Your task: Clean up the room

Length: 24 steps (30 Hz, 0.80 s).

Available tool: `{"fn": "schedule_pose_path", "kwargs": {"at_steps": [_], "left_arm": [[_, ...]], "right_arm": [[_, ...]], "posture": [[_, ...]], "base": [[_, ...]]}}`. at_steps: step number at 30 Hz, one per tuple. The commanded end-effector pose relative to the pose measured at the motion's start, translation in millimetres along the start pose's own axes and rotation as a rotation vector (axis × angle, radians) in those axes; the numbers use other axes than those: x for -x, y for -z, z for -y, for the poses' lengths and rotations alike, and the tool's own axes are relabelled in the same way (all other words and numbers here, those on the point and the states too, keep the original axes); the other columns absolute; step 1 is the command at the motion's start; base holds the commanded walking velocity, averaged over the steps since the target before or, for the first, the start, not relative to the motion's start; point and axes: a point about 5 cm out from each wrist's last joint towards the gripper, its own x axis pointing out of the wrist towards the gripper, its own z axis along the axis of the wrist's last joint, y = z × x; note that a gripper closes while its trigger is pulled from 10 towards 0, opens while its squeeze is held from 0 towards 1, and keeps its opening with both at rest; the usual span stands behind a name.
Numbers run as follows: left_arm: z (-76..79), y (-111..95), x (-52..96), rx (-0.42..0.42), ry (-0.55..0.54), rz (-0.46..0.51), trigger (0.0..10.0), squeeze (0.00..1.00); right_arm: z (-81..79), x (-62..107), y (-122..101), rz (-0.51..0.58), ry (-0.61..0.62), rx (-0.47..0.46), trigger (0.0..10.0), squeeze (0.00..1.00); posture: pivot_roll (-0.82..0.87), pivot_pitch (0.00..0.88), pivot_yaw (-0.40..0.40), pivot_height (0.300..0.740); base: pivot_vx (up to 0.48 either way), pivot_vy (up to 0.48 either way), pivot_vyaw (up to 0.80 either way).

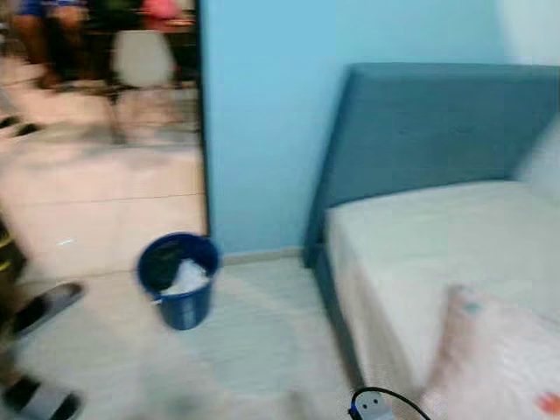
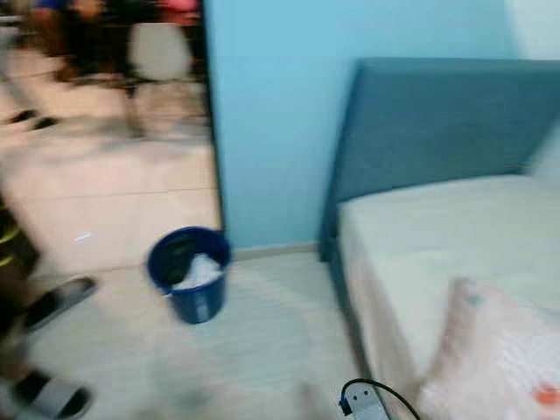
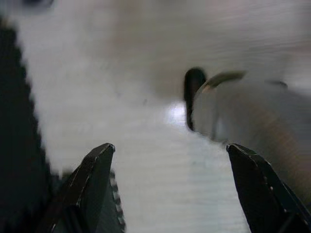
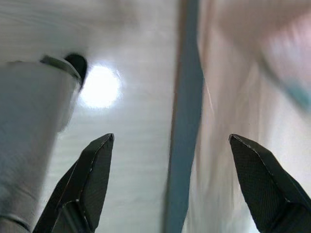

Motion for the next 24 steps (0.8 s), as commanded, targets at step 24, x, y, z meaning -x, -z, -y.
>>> {"fn": "schedule_pose_path", "kwargs": {"at_steps": [24], "left_arm": [[3.7, -2.6, -0.2, -0.001, 0.03, 0.027, 10.0, 0.0]], "right_arm": [[12.7, 1.1, -36.7, 0.119, 0.072, -0.159, 10.0, 0.0]], "posture": [[0.03, 0.084, -0.078, 0.74]], "base": [[0.0, 0.0, -0.76]]}}
